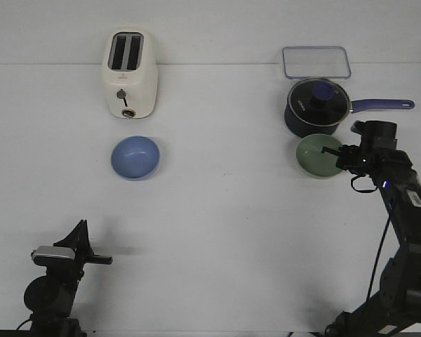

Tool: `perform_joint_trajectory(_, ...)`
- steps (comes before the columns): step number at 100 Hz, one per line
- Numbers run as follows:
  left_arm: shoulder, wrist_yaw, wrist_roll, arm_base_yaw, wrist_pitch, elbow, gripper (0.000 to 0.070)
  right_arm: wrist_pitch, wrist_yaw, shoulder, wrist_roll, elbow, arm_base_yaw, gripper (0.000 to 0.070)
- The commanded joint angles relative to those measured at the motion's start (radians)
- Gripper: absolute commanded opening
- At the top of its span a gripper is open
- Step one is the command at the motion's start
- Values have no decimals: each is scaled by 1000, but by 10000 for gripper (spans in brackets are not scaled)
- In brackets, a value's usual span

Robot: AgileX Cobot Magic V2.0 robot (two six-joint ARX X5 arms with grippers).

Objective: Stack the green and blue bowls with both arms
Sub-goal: 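Grip the green bowl rim and carry it toward the table center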

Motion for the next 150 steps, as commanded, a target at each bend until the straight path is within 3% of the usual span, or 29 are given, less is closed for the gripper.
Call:
perform_joint_trajectory(1,-1,2,-6,1,14,-20,12,3,-48,-72,2,24,2,0)
perform_joint_trajectory(22,-1,1,-6,1,14,-20,12,-84,-93,-288,3,-21,117,0)
perform_joint_trajectory(47,-1,2,-6,1,14,-20,12,-101,-116,-449,40,-213,438,0)
perform_joint_trajectory(72,-1,1,-6,1,14,-20,12,24,-47,-428,146,-387,719,0)
perform_joint_trajectory(98,-1,2,-6,1,14,-20,12,59,24,-353,168,-426,823,0)
perform_joint_trajectory(114,-1,1,-6,1,14,-20,12,68,26,-303,168,-426,846,1)
perform_joint_trajectory(119,-1,2,-6,1,14,-20,12,68,27,-298,168,-426,852,39)
perform_joint_trajectory(128,-1,2,-6,1,14,-20,12,73,26,-298,167,-426,858,263)
perform_joint_trajectory(132,-1,2,-6,1,14,-20,12,74,27,-299,168,-426,861,325)
perform_joint_trajectory(150,-1,2,-6,1,15,-20,12,100,64,-388,129,-422,861,337)
